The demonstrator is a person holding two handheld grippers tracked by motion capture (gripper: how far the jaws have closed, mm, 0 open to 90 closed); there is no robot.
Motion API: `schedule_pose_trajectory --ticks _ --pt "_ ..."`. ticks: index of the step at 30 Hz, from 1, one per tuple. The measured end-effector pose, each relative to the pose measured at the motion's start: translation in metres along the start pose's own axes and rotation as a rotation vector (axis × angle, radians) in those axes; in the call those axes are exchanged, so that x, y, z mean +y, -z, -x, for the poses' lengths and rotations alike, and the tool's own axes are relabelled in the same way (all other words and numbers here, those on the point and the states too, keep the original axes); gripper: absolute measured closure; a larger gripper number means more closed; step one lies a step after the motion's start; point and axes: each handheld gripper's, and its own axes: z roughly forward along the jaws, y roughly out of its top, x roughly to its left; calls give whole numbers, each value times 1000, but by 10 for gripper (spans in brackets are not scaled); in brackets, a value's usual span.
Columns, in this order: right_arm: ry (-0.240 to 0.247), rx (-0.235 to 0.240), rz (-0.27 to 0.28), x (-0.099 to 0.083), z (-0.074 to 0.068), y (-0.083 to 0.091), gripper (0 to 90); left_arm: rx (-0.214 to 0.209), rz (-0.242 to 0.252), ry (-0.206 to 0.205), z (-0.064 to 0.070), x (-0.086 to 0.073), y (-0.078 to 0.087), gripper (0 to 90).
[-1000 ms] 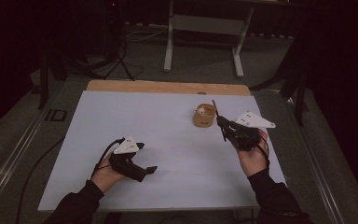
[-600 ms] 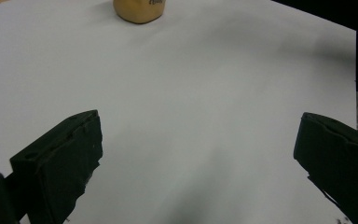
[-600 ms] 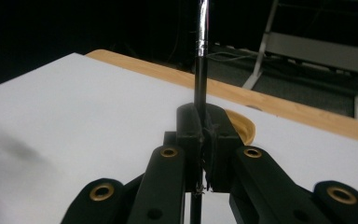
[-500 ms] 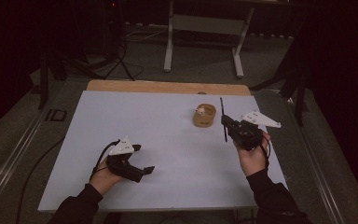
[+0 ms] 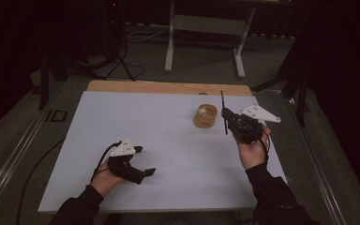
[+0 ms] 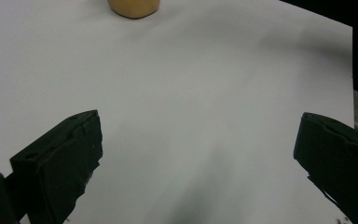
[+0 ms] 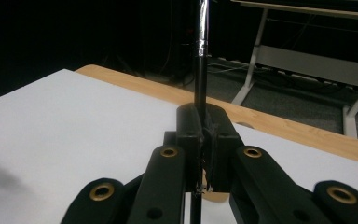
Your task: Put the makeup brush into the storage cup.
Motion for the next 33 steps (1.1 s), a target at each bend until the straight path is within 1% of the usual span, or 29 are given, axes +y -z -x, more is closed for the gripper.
schedule_pose_trajectory --ticks 2,9,13,14,22,28,29,33 --pt "6 -3 3 3 0 -3 861 -1 0 -2 0 0 0 12" --pt "-6 -17 18 12 4 -15 860 -14 -4 5 0 -1 0 11" --pt "24 -35 28 16 7 -22 860 -18 -14 -5 1 -2 -1 11" --pt "25 -37 29 16 8 -24 860 -17 -15 -8 1 -2 -2 11" --pt "5 -50 40 22 13 -40 860 -22 -10 -6 1 -2 -1 11" --pt "16 -59 43 27 16 -53 860 -23 -6 1 0 -2 0 12" --pt "16 -59 43 27 16 -53 860 -23 -6 1 0 -2 0 11" --pt "3 -56 50 30 19 -63 860 -24 -5 1 0 -3 0 11"
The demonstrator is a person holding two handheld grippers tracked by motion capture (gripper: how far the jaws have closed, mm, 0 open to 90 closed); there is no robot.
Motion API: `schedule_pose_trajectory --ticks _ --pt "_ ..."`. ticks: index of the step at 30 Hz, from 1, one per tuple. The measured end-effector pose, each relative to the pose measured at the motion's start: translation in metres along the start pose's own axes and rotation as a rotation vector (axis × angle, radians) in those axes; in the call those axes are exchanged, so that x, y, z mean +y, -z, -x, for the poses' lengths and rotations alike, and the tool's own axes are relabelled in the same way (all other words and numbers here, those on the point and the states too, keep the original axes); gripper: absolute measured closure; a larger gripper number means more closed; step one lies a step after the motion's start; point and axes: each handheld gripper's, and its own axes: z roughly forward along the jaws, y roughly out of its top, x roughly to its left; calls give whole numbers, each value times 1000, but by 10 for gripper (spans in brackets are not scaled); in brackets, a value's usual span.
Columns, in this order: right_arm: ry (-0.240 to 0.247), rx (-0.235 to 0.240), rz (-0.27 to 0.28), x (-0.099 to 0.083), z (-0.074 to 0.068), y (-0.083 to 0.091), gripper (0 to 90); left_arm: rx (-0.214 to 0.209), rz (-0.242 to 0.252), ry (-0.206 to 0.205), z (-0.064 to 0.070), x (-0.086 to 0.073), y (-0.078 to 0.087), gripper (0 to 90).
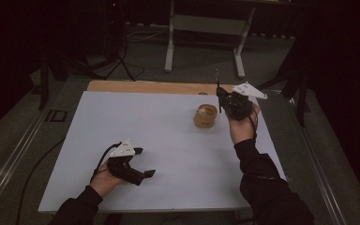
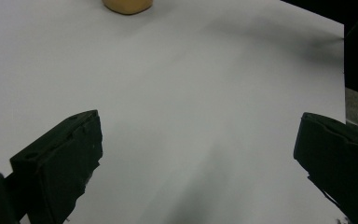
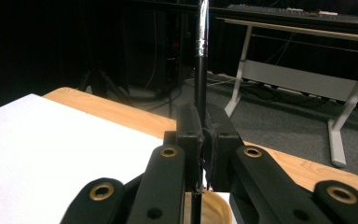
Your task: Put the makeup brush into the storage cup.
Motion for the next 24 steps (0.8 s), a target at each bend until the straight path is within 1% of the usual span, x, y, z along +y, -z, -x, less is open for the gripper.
schedule_pose_trajectory --ticks 3,5,8,11,13,14,16,18,20,22,23,24 --pt "-3 -3 0 0 1 -4 860 0 -1 1 0 0 0 11" --pt "-19 -9 0 0 4 -12 860 -2 -2 1 0 0 0 11" --pt "-22 -15 -3 -1 5 -16 860 -2 -3 -1 0 -1 0 11" --pt "-17 -25 -4 -3 9 -25 860 -9 -5 -2 1 -1 0 11" --pt "-23 -34 -6 -5 11 -30 860 -10 -4 -1 1 -1 -1 12" --pt "-23 -34 -6 -5 11 -30 860 -10 -3 -3 1 -1 0 12" --pt "-34 -34 -9 -7 14 -36 860 -14 -1 -1 1 -1 0 11" --pt "-30 -40 -19 -8 14 -40 860 -16 -1 0 1 -1 0 11" --pt "-28 -48 -15 -9 15 -45 860 -14 -2 -4 1 -1 0 11" --pt "-38 -45 -16 -10 15 -50 860 -13 0 -4 1 -1 0 11" --pt "-32 -54 -11 -10 15 -52 860 -15 1 -3 1 -1 0 11" --pt "-34 -52 -12 -10 15 -54 860 -15 3 -3 1 -1 0 11"
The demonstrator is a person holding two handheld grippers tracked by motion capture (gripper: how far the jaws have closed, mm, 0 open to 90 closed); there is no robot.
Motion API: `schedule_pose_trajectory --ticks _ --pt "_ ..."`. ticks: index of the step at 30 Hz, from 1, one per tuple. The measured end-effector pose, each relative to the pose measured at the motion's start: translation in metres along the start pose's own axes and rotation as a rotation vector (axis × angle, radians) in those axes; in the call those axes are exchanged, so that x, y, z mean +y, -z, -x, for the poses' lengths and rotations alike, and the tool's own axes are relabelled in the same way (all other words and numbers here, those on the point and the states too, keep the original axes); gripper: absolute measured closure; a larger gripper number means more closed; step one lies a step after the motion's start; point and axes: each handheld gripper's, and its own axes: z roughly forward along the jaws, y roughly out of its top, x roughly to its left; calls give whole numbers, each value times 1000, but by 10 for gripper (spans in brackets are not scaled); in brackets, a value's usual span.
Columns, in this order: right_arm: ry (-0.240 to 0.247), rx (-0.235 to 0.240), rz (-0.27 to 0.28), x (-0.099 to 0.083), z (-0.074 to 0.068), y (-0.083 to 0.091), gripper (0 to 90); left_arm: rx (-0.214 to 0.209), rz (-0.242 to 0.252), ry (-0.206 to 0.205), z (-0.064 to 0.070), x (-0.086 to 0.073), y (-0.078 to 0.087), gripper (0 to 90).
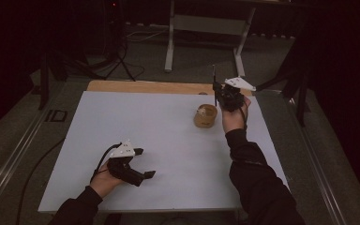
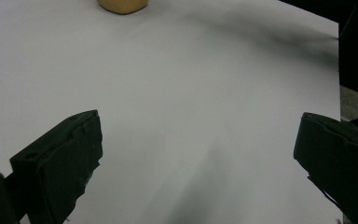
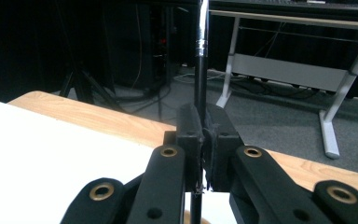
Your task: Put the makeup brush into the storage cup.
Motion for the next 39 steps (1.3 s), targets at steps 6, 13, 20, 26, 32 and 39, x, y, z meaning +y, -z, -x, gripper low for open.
schedule_pose_trajectory --ticks 6,13,20,26,32,39 --pt "12 -2 13 -2 -4 -12 860 2 -3 -5 0 0 1 11" --pt "-14 -11 -2 -7 -4 -25 860 -4 2 -13 2 1 0 11" --pt "-81 -7 -16 -11 4 -34 860 -14 -2 -17 1 0 0 11" --pt "-71 -24 -32 -16 5 -40 860 -14 -3 -17 1 -1 0 11" --pt "-84 -22 -42 -26 4 -43 860 -14 -8 -18 1 -1 0 11" --pt "-71 -34 -53 -37 4 -44 861 -15 -10 -18 0 -1 0 11"
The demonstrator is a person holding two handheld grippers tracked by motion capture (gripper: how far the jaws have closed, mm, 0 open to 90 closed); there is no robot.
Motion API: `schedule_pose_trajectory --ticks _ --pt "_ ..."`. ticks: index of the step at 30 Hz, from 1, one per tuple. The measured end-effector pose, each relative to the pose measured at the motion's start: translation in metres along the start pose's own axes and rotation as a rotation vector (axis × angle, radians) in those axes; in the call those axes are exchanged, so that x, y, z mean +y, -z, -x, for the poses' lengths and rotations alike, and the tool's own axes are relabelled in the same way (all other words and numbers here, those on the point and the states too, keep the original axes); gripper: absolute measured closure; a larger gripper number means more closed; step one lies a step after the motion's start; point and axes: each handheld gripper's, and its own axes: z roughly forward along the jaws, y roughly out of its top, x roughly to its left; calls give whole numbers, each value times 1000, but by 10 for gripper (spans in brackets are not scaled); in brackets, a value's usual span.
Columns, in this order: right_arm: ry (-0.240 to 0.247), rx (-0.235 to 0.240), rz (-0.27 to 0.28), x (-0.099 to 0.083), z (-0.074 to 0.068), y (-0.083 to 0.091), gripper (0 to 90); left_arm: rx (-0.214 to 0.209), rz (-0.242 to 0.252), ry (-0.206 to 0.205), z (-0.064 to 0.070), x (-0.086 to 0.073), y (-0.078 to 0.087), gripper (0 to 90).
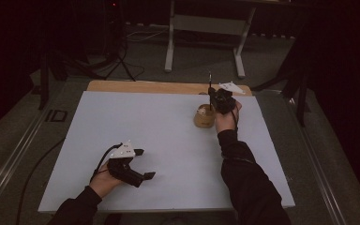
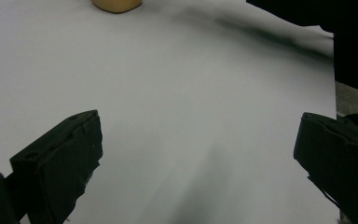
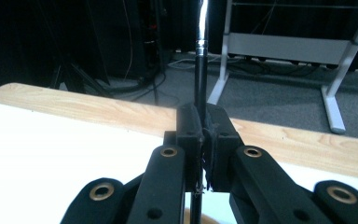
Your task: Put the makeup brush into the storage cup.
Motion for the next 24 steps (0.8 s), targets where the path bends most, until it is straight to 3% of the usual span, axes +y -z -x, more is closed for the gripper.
schedule_pose_trajectory --ticks 8,24 --pt "-7 33 -7 -13 3 0 861 -1 -3 0 0 0 -1 11" --pt "-29 40 -41 -31 9 -1 860 -6 -8 6 -1 -1 -1 11"
